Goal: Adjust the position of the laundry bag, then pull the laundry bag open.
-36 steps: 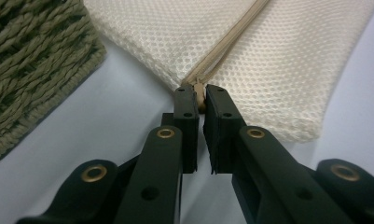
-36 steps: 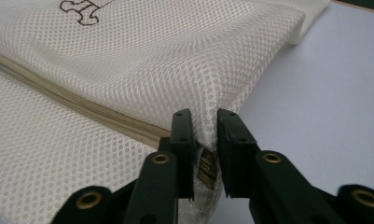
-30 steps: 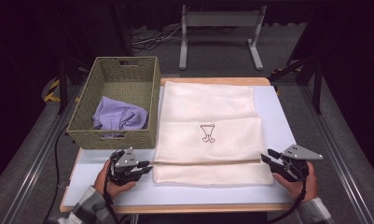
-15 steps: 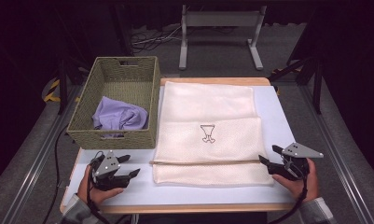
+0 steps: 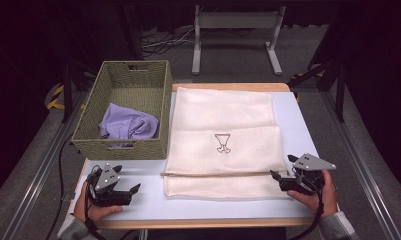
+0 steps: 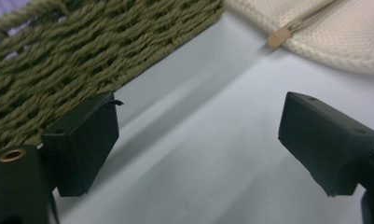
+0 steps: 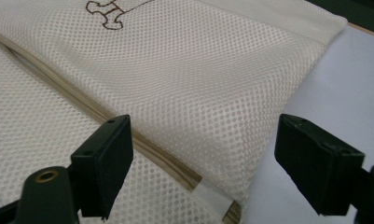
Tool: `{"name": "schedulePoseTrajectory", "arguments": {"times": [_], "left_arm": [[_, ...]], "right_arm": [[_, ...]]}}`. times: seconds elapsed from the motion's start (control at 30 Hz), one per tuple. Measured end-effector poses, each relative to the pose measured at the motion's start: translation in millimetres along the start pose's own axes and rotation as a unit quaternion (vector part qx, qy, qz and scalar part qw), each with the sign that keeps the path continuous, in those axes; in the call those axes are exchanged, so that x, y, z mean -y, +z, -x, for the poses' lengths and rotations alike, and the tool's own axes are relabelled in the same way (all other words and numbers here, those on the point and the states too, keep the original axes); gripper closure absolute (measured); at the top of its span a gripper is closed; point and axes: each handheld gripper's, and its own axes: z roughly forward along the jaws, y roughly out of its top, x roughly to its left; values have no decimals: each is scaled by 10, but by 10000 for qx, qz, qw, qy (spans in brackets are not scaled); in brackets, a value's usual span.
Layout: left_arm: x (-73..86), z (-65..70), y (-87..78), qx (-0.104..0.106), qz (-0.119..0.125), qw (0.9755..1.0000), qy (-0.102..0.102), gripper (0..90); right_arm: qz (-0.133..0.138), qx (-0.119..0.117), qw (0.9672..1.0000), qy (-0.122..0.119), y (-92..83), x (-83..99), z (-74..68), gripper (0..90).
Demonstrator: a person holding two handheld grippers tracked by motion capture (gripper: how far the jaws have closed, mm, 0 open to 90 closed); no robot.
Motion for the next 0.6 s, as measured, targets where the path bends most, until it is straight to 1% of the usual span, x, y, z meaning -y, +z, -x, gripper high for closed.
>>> {"name": "schedulePoseTrajectory", "arguments": {"times": [0.07, 0.1, 0.17, 0.23, 0.27, 0.3, 0.37, 0.43, 0.47, 0.5, 0.53, 0.57, 0.6], "left_arm": [[6, 4, 2, -11, 11, 10000, -29, 103], [4, 6, 0, -23, 44, 10000, -77, 102], [0, -4, -4, -59, 88, 9999, -97, 97], [-2, 0, -14, -83, 113, 9998, -113, 97], [-3, 0, -17, -80, 132, 9998, -125, 97], [-5, 4, -15, -83, 122, 9998, -142, 96], [-18, 15, -4, -113, 73, 9999, -90, 96], [-28, 18, 9, -83, 92, 9999, -91, 96], [-33, 17, 15, -75, 104, 9998, -117, 96], [-35, 17, 25, -61, 117, 9998, -126, 98], [-37, 22, 33, -61, 113, 9999, -110, 97], [-37, 26, 36, -74, 93, 9999, -68, 97], [-36, 29, 39, -55, 84, 9999, -84, 95]], "right_arm": [[-1, -25, 9999, -130, 6, -31, -33, 202], [27, -63, 9998, -162, 12, -47, -49, 196], [14, -177, 9996, -218, 25, -74, -84, 194], [-31, -237, 9990, -381, 39, -100, -136, 195], [-21, -290, 9988, -405, 44, -111, -159, 207], [-42, -335, 9983, -483, 47, -124, -179, 224], [-36, -415, 9974, -596, 45, -154, -225, 246], [-10, -535, 9959, -727, 50, -201, -283, 261], [-21, -574, 9951, -800, 56, -229, -311, 295], [-13, -623, 9944, -856, 68, -256, -337, 308], [-43, -722, 9931, -928, 93, -295, -369, 326], [-66, -759, 9919, -1017, 120, -328, -401, 339], [-85, -790, 9912, -1062, 153, -362, -436, 361]]}}
